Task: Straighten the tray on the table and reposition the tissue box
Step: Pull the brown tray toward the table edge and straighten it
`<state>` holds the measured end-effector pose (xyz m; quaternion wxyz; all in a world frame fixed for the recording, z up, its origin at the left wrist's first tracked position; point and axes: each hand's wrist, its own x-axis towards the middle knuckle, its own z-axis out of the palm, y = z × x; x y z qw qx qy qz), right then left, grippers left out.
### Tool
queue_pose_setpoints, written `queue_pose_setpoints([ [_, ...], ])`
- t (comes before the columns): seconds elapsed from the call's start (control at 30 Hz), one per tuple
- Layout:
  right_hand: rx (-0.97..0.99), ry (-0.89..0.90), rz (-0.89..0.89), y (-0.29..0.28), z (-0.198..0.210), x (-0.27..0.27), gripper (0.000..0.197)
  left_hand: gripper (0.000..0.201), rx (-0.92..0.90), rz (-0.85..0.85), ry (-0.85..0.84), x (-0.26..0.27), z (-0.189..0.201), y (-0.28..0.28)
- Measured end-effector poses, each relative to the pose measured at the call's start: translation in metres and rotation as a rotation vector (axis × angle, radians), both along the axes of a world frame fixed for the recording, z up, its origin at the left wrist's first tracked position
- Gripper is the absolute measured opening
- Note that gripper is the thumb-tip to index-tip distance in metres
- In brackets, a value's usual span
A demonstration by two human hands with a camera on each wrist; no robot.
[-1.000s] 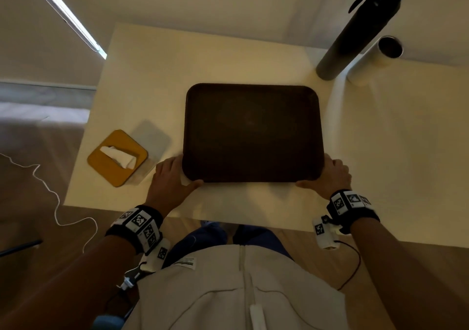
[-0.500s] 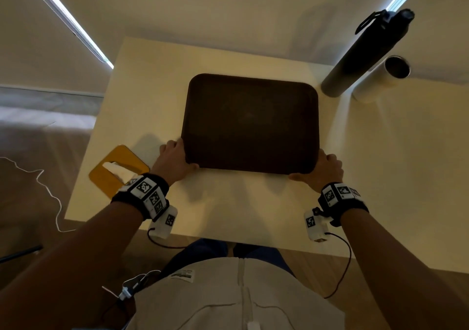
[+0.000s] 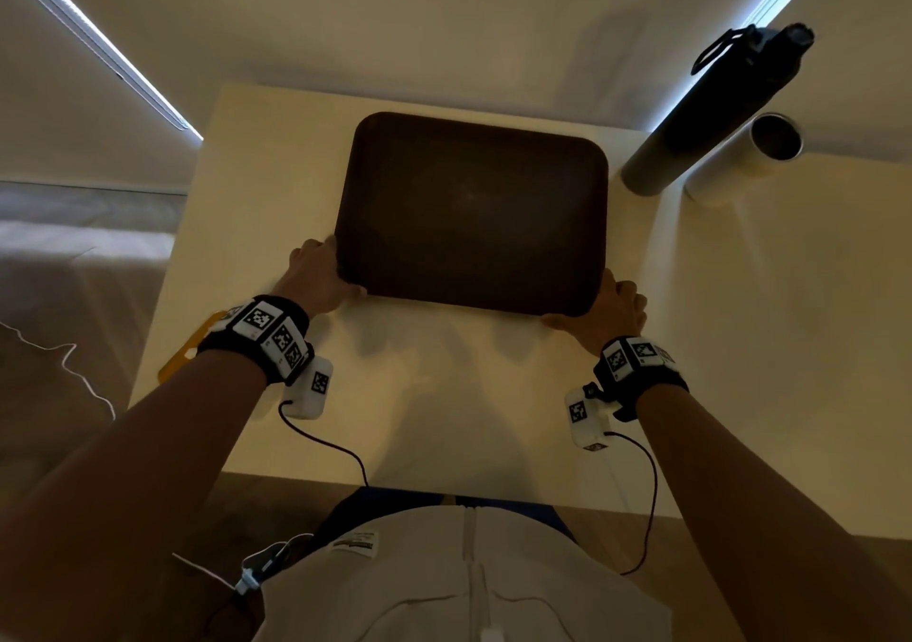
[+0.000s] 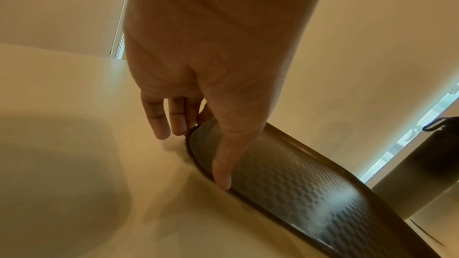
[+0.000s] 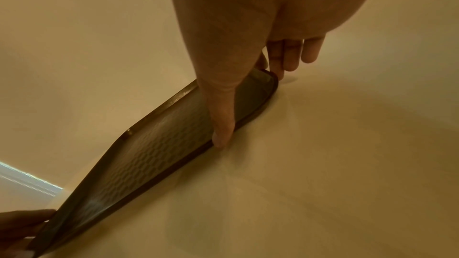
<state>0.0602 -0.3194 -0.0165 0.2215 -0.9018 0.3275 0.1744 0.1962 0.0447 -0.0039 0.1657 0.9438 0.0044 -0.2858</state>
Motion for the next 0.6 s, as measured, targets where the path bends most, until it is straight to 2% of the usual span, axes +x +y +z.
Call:
queue_pose_setpoints([
  [0.6,0.012,0.005,0.004,0.0009,0.0034,0.0006,0.105,0.081,-0.010,0.012,-0.007,-0.0059,0.0079,-0.0004],
])
